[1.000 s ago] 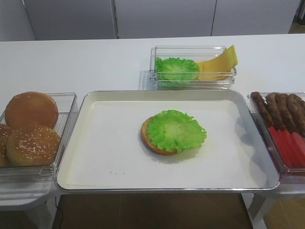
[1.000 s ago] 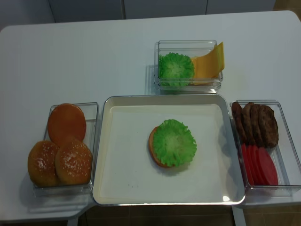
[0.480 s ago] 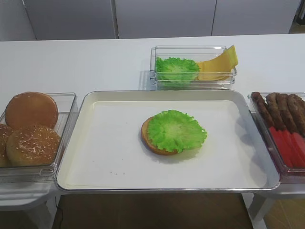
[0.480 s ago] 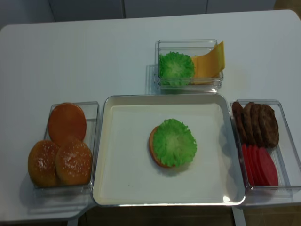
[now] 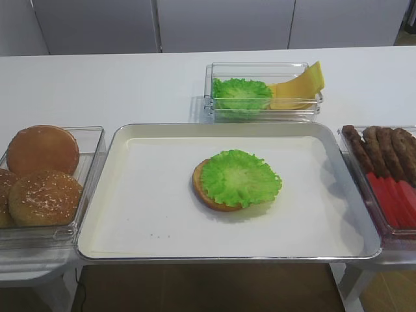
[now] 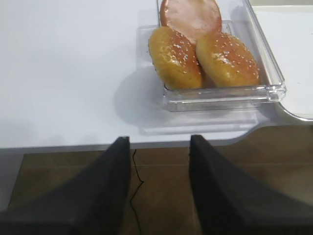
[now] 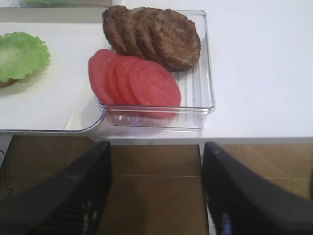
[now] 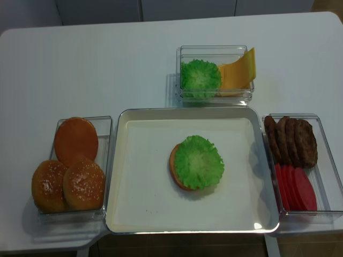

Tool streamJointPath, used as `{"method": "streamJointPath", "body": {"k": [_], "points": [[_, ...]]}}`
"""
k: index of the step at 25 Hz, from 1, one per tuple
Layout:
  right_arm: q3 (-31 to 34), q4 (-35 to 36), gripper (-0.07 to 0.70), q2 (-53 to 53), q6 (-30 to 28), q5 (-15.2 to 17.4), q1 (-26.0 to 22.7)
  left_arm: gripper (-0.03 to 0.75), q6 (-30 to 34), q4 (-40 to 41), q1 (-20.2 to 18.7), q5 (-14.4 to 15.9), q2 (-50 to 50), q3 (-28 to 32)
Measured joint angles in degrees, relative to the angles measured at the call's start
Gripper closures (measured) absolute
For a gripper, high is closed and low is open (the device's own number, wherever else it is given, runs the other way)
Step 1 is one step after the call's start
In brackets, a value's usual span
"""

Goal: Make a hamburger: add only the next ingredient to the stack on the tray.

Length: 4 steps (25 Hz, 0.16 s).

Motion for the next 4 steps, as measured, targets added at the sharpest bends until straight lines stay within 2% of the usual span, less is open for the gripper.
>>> {"method": "streamJointPath", "body": {"k": [4], "points": [[0.0, 0.0, 0.202, 0.0, 0.0, 0.0, 0.0, 0.414, 0.0, 0.0, 0.0, 0.0, 0.0, 0.0]]}}
